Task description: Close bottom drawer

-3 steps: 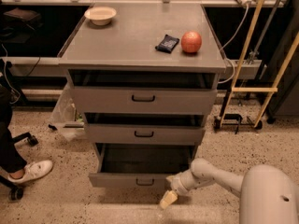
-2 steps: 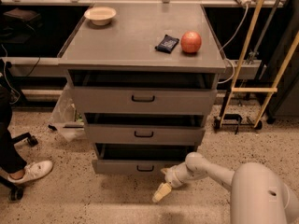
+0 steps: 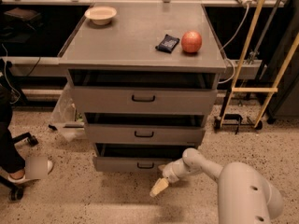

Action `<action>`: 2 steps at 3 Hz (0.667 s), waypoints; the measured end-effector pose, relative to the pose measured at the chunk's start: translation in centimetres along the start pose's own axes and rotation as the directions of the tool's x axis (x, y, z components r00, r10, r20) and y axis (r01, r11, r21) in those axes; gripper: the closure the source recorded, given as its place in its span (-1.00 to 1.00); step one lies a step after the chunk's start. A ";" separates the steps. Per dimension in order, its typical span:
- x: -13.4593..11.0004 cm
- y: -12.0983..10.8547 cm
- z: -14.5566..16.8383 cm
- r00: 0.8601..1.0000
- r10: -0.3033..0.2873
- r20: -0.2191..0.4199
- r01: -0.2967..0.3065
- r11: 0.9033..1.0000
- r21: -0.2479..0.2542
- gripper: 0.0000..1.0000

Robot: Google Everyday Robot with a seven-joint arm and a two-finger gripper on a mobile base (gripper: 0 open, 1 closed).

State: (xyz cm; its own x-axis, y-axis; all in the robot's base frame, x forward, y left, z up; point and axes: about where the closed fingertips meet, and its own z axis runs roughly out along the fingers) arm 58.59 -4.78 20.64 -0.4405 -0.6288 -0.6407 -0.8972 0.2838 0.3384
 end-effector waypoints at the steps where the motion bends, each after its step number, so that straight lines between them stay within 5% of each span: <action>1: -1.9 -4.2 -1.0 0.997 0.020 0.072 -0.024 0.998 0.054 -1.00; 2: -3.9 -6.5 -2.9 0.979 0.013 0.203 -0.038 0.992 0.120 -1.00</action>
Offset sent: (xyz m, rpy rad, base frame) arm 0.1147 -0.0410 0.0557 0.2516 -0.2381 -0.2992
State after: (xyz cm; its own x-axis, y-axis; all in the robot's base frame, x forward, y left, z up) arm 66.17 -6.29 22.94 -0.4491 -0.4648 -0.7631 -0.8772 0.3918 0.2775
